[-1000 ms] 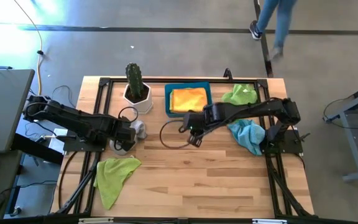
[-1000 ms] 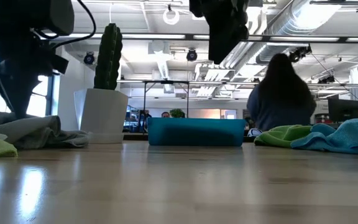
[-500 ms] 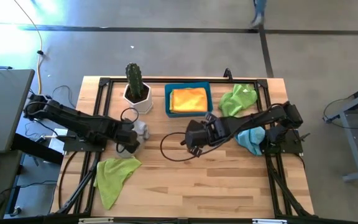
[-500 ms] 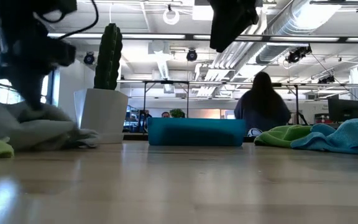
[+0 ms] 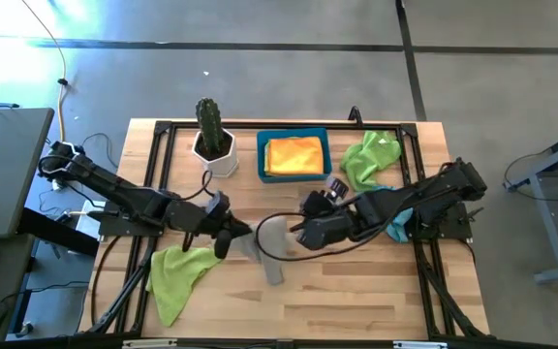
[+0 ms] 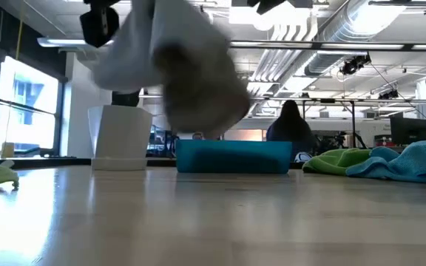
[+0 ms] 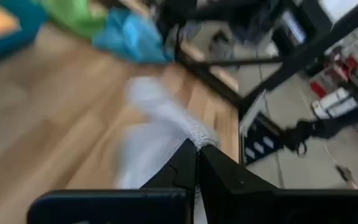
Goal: Fold microfiber towels
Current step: Fold the gray microfiber towel
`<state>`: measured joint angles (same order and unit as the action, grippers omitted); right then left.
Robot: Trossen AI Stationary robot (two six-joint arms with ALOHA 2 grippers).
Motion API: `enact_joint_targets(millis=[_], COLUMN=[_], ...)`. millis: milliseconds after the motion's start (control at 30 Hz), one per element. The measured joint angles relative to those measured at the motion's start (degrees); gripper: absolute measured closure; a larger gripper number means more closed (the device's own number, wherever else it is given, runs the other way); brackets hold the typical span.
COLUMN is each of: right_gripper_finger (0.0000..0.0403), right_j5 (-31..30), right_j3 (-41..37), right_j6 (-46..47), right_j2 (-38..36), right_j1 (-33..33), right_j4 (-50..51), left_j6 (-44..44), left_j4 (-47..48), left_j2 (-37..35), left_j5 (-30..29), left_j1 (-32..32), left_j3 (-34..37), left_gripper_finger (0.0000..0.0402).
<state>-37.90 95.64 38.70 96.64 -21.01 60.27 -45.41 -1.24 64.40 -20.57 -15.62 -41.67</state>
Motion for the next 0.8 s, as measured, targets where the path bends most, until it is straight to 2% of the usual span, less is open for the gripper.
enact_joint_targets(millis=[167, 300, 400, 567, 667, 733, 800], right_gripper_finger=[0.025, 0.025, 0.025, 0.025, 0.025, 0.025, 0.025], right_j5=[-2.2, -2.2, -2.23, -2.24, -2.22, -2.1, -1.76], right_j3=[0.02, 0.02, 0.02, 0.02, 0.02, 0.02, 0.02], right_j6=[-0.08, 0.04, 0.28, 0.31, 0.31, 0.29, -0.09], right_j2=[-1.09, -1.09, -1.01, -1.0, -0.98, -0.98, -0.96], right_j1=[-2.03, -2.93, -3.17, -3.15, -3.02, -3.0, -3.0], right_j4=[0.35, 0.42, 0.7, 0.59, 0.48, 0.58, 0.69], left_j6=[1.13, -2.57, -4.89, -5.59, -5.39, -2.92, 3.22], left_j4=[2.78, 11.63, 16.77, 19.07, 18.92, 18.81, 18.2], left_j2=[0.05, 2.42, 5.18, 9.49, 11.18, 11.5, 11.72], left_j5=[-3.3, -3.08, -0.77, 5.54, 7.35, 7.57, 7.73], left_j1=[0.55, 1.39, 1.83, 1.8, 1.8, 1.76, 1.17], left_j3=[0.0, 0.11, 0.02, 0.09, 0.06, 0.1, 0.05], left_gripper_finger=[0.0399, 0.0398, 0.0387, 0.0341, 0.0302, 0.0278, 0.0261])
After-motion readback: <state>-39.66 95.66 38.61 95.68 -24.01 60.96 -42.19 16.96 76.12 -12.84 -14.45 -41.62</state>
